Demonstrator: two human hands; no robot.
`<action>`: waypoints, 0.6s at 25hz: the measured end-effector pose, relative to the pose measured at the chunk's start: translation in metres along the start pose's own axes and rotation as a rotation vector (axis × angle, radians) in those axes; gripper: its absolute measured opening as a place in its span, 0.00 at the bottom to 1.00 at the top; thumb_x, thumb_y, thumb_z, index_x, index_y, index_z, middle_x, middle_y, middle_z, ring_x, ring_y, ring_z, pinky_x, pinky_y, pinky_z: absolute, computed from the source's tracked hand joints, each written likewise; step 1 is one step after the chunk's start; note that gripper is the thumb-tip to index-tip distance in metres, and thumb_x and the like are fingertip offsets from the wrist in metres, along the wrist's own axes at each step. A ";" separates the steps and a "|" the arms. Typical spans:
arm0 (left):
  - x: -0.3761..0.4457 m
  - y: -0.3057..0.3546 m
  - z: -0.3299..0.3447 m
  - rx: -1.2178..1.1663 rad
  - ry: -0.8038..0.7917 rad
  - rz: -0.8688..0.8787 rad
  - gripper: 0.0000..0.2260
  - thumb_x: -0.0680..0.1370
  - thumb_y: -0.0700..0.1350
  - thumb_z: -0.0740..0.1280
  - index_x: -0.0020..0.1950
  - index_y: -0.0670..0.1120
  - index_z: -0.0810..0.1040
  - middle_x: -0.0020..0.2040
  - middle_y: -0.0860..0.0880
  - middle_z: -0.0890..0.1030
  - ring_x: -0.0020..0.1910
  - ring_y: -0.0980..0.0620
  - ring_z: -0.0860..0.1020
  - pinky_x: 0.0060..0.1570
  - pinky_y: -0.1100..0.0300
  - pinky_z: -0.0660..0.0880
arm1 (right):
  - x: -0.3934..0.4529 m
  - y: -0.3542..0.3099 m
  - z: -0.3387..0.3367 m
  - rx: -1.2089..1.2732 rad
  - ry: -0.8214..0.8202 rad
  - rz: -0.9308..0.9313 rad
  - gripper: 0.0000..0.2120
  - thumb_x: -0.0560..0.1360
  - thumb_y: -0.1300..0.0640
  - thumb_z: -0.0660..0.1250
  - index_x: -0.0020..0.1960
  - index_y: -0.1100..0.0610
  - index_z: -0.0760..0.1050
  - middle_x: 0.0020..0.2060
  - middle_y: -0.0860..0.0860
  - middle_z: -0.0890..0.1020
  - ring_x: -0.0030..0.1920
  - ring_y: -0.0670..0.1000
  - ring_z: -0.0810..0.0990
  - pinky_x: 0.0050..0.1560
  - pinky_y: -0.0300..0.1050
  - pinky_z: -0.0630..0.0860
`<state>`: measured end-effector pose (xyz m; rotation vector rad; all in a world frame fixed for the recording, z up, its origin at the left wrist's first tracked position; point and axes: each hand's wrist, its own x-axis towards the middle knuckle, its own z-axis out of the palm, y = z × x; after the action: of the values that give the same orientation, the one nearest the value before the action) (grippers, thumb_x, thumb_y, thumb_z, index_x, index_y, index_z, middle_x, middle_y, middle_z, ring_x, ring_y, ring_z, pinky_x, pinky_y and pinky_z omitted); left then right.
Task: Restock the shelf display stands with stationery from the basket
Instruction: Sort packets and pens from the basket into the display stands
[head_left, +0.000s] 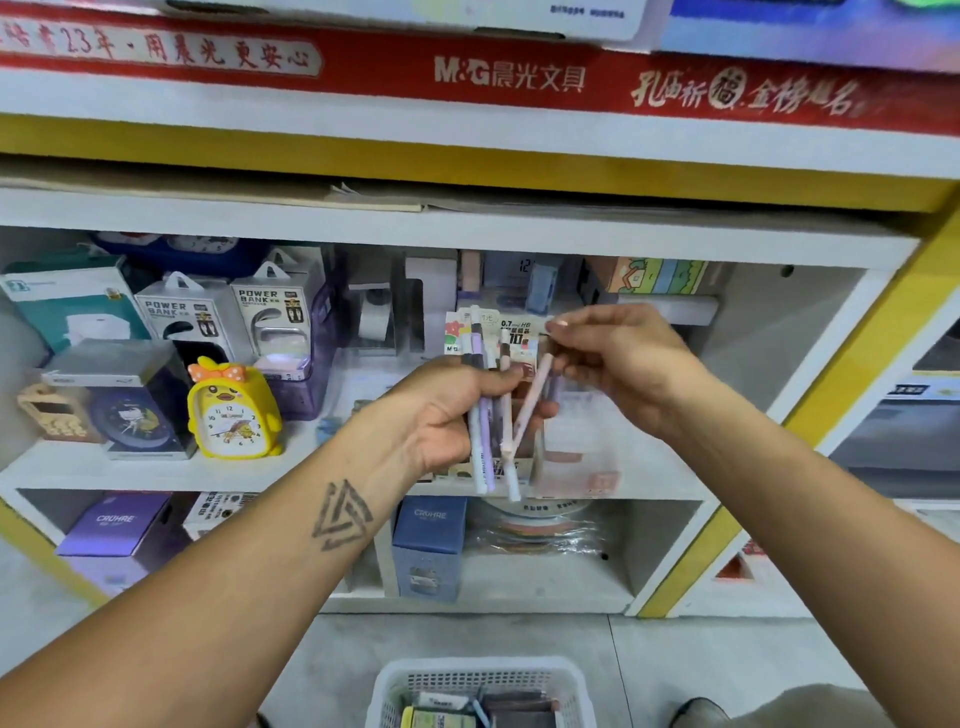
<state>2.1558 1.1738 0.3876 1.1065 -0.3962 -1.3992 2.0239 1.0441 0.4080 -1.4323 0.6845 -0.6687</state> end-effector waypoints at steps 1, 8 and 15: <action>0.004 0.003 0.003 -0.030 0.034 0.001 0.08 0.80 0.35 0.63 0.57 0.36 0.77 0.45 0.36 0.84 0.40 0.39 0.85 0.34 0.48 0.82 | 0.003 -0.003 -0.010 0.019 0.083 -0.061 0.02 0.76 0.68 0.69 0.48 0.67 0.80 0.35 0.59 0.84 0.31 0.51 0.80 0.34 0.40 0.79; 0.015 0.009 0.008 -0.035 0.101 -0.004 0.07 0.80 0.34 0.62 0.53 0.32 0.77 0.46 0.35 0.84 0.41 0.40 0.85 0.40 0.47 0.83 | 0.019 0.016 -0.058 -0.637 0.314 -0.360 0.06 0.77 0.64 0.69 0.52 0.56 0.77 0.38 0.55 0.84 0.42 0.56 0.85 0.50 0.56 0.82; 0.028 0.004 0.005 -0.007 0.094 0.006 0.10 0.81 0.32 0.60 0.58 0.30 0.76 0.48 0.35 0.84 0.45 0.40 0.85 0.40 0.48 0.83 | 0.029 0.040 -0.057 -0.870 0.258 -0.451 0.09 0.79 0.61 0.66 0.47 0.48 0.71 0.37 0.46 0.83 0.43 0.51 0.84 0.46 0.48 0.81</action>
<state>2.1605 1.1457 0.3826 1.1601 -0.3263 -1.3368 1.9990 0.9867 0.3662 -2.3736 0.9209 -0.9762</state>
